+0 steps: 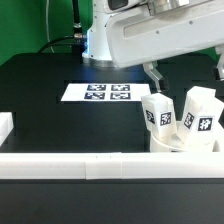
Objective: Assemble stool
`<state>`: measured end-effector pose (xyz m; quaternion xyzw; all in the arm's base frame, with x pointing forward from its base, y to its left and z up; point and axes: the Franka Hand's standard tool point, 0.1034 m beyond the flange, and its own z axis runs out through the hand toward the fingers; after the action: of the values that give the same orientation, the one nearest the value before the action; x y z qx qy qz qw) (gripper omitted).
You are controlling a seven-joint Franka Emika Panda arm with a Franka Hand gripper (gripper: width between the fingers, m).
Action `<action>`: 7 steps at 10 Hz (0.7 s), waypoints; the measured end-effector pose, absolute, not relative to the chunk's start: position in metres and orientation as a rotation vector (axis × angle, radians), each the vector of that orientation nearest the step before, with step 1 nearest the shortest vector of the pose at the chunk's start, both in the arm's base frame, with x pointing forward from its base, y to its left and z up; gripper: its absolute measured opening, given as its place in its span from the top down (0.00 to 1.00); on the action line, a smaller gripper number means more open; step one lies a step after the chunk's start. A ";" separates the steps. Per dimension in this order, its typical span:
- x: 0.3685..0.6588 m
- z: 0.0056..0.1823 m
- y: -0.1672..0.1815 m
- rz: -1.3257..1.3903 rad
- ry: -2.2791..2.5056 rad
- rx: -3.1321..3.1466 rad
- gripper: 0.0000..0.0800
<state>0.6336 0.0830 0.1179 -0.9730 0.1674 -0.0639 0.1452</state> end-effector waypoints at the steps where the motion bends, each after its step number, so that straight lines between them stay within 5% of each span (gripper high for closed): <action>1: 0.637 0.117 0.083 -0.191 0.337 -2.826 0.19; 7: 0.639 0.115 0.086 -0.262 -0.532 -2.898 0.19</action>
Offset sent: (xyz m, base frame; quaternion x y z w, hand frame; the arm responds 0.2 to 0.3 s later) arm 0.0000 0.0000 0.0000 0.0000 0.0000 -0.1938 0.9810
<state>0.6388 0.0864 0.1146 -0.9756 -0.1791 -0.0883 0.0916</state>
